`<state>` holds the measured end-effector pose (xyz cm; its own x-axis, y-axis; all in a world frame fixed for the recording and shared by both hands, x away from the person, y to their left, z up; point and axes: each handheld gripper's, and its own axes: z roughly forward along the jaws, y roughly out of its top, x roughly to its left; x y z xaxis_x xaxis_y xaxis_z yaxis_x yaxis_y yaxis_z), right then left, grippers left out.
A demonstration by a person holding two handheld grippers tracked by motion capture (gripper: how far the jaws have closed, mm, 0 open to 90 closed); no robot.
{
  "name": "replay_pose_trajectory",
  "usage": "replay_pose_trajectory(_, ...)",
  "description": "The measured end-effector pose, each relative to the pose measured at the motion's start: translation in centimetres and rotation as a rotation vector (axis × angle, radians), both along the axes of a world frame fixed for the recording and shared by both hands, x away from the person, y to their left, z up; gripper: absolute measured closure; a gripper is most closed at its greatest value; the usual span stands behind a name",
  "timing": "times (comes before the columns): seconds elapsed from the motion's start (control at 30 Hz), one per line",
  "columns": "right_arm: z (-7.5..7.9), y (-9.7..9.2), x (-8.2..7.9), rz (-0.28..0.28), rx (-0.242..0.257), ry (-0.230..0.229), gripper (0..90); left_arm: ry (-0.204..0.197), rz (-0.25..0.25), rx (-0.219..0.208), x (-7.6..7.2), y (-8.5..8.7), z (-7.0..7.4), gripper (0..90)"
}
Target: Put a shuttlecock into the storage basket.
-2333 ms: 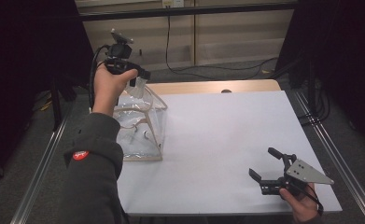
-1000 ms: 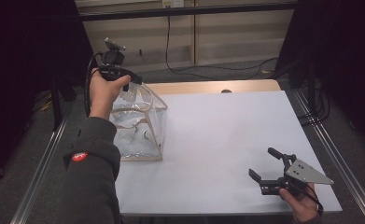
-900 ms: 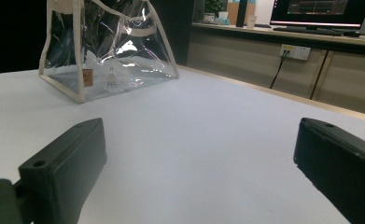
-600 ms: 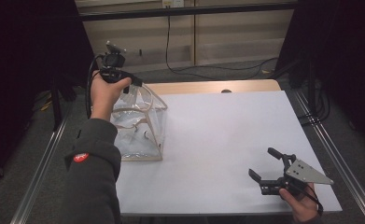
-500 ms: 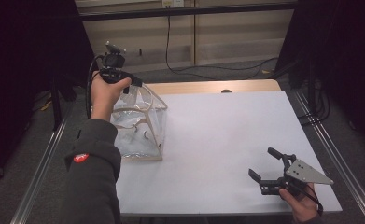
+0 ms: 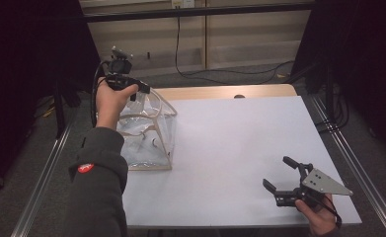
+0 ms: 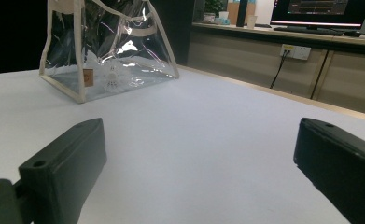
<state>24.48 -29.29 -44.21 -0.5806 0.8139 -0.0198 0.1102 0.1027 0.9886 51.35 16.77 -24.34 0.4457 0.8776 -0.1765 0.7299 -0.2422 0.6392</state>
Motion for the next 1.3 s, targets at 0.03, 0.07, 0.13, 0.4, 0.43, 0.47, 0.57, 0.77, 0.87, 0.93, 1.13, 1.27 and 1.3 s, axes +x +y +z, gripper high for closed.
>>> replay_pose_trajectory(0.03, 0.0, 0.0, 0.0, 0.0, 0.001, 0.0, 2.3, -0.001, 0.006, -0.001, 0.0, -0.03, -0.04, 65.5)
replay_pose_trajectory(0.07, 0.0, 0.0, 0.0, 0.0, 0.0, 0.0, 2.3, -0.002, 0.006, -0.003, 0.0, -0.03, -0.06, 65.5)
replay_pose_trajectory(0.13, 0.0, -0.02, 0.02, 0.0, 0.0, -0.002, 2.3, -0.001, 0.006, -0.01, 0.03, -0.01, -0.1, 65.5)
replay_pose_trajectory(0.4, 0.01, -0.01, 0.01, 0.001, -0.001, -0.002, 2.3, -0.003, 0.009, -0.006, 0.05, 0.04, -0.13, 65.5)
replay_pose_trajectory(0.43, 0.01, 0.0, 0.0, 0.001, 0.001, -0.001, 2.3, -0.002, 0.008, -0.01, 0.06, 0.04, -0.16, 65.5)
replay_pose_trajectory(0.47, 0.01, -0.01, 0.01, 0.001, -0.001, -0.002, 2.3, -0.001, 0.009, -0.01, 0.06, 0.03, -0.18, 65.5)
replay_pose_trajectory(0.57, 0.01, 0.0, 0.01, 0.001, 0.0, -0.001, 2.3, -0.001, 0.01, -0.007, 0.08, 0.06, -0.31, 65.5)
replay_pose_trajectory(0.77, -0.01, 0.03, 0.01, 0.003, 0.001, -0.001, 2.3, -0.001, 0.015, -0.007, 0.12, 0.13, -0.36, 65.5)
replay_pose_trajectory(0.87, 0.01, 0.02, 0.02, 0.004, -0.001, -0.003, 2.3, -0.003, 0.016, -0.008, 0.11, 0.21, -0.37, 65.5)
replay_pose_trajectory(0.93, -0.01, 0.02, 0.02, 0.003, 0.001, -0.001, 2.3, -0.004, 0.016, -0.007, 0.13, 0.24, -0.39, 65.5)
replay_pose_trajectory(1.13, 0.03, 0.04, 0.01, 0.004, -0.004, -0.005, 2.3, -0.007, 0.024, -0.013, 0.17, 0.3, -0.37, 65.5)
replay_pose_trajectory(1.27, 0.02, -0.02, -0.01, 0.001, -0.003, -0.005, 2.3, -0.008, 0.03, -0.015, 0.24, 0.28, -0.44, 65.5)
replay_pose_trajectory(1.3, 0.02, -0.05, 0.0, 0.0, -0.001, -0.004, 2.3, -0.009, 0.031, -0.016, 0.26, 0.29, -0.46, 65.5)
